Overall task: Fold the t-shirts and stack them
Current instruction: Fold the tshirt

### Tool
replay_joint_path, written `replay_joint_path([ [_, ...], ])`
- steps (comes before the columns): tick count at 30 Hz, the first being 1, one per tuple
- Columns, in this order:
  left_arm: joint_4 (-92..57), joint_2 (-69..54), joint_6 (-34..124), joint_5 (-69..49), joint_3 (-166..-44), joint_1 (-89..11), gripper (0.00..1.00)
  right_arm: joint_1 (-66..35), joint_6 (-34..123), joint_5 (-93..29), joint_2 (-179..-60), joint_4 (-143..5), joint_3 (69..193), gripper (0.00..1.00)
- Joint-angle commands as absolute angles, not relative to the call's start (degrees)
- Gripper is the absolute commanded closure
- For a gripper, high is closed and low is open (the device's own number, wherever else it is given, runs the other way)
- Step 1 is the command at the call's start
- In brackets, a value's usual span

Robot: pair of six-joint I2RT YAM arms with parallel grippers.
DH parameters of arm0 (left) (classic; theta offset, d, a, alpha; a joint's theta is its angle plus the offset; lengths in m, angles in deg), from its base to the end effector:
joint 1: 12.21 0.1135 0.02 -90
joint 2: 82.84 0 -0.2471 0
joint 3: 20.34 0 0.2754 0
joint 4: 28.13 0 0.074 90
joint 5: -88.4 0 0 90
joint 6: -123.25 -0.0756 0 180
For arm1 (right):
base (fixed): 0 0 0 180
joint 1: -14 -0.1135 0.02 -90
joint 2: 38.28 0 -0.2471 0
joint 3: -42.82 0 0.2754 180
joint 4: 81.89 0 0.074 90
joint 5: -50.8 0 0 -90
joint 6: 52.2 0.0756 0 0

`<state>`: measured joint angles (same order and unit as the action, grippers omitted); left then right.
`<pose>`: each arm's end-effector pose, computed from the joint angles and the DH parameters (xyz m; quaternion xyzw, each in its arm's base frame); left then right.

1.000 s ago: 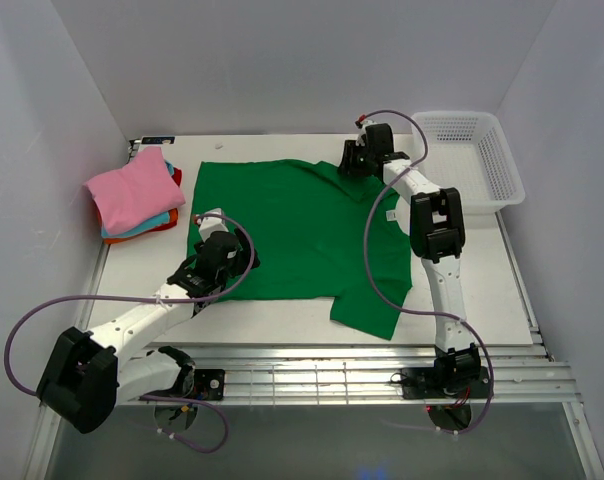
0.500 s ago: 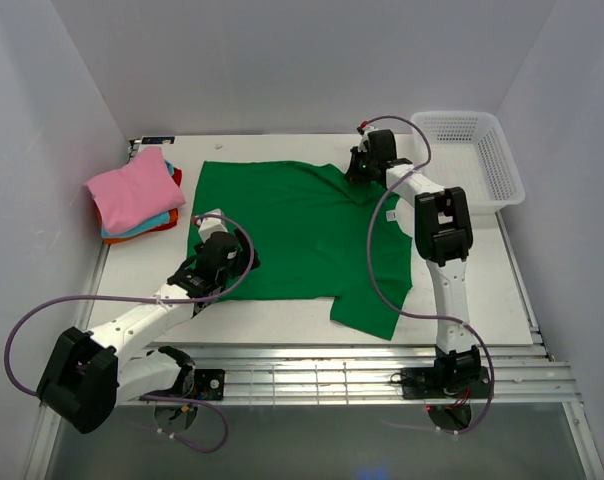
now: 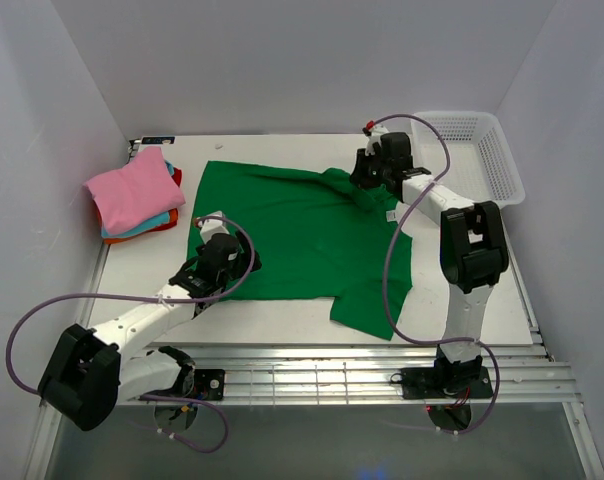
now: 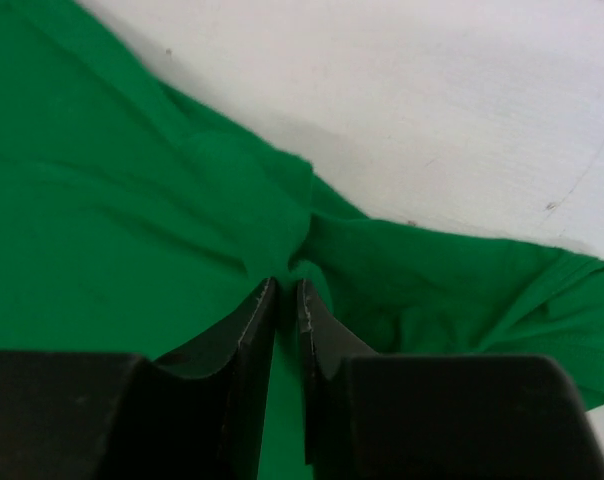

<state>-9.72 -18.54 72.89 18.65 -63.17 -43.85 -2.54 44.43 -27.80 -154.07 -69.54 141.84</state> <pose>0.2524 -0.1248 0.1424 -0.1365 0.8844 -0.1135 0.4317 0.4948 0.1625 0.1845 -0.1242 0.8503 0.1851 0.4767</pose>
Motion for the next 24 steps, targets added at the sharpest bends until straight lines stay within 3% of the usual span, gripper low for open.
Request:
replay_joint_path([
  [1, -11.1, -18.4, 73.1, 17.9, -62.7, -44.0, 0.15, -3.3, 41.8, -24.4, -151.5, -66.9, 138.1, 0.79],
  [9, -12.5, -16.4, 73.1, 17.5, -62.8, -44.0, 0.15, -4.2, 39.0, -14.5, -143.2, -64.9, 126.3, 0.74],
  [17, -13.3, -15.3, 72.8, 17.3, -62.9, -44.0, 0.15, -4.3, 40.5, -24.7, -139.4, -70.3, 121.6, 0.73],
  [24, -13.5, -15.1, 73.0, 17.2, -62.5, -44.0, 0.16, -4.3, 43.2, -27.2, -142.1, -70.9, 122.7, 0.57],
])
